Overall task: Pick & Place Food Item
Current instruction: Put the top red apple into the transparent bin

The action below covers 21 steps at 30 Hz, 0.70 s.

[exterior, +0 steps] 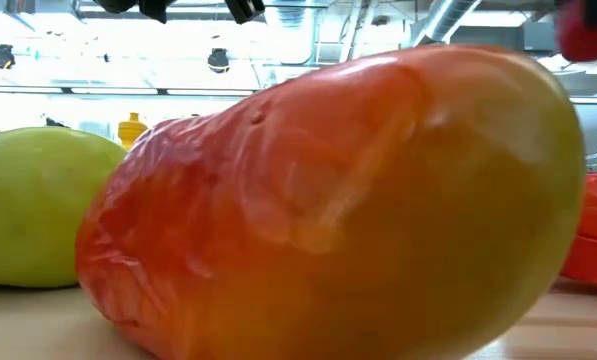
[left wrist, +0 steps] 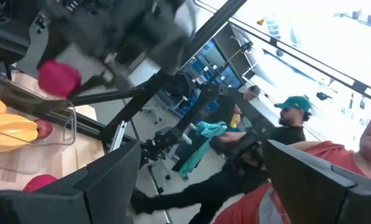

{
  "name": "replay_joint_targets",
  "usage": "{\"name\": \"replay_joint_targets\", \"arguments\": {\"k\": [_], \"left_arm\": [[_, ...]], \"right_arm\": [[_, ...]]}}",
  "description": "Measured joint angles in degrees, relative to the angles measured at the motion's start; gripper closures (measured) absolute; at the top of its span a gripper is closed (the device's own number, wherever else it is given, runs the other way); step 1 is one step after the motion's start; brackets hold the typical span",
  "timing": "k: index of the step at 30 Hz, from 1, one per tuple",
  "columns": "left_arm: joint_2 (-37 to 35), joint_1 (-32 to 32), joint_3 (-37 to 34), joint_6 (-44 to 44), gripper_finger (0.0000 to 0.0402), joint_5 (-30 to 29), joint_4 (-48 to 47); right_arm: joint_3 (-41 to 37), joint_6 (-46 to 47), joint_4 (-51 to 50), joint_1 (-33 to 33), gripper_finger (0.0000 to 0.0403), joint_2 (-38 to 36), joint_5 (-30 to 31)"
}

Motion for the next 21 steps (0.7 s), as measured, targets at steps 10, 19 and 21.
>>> {"name": "replay_joint_targets", "arguments": {"k": [10, 19, 21], "left_arm": [[0.0, 0.0, 0.0, -0.1, 0.0070, -0.1, 0.0], [0.0, 0.0, 0.0, -1.3, 0.0070, 3.1, 0.0], [0.0, 0.0, 0.0, -4.2, 0.0070, 7.2, -0.3]], "right_arm": [[-18.3, 11.0, 4.8, 5.4, 0.0112, -0.8, -12.0], [-20.9, 10.9, 8.0, 6.0, 0.0098, -0.1, -13.2], [-20.9, 10.9, 8.1, 6.1, 0.0083, -0.1, -13.4]]}}
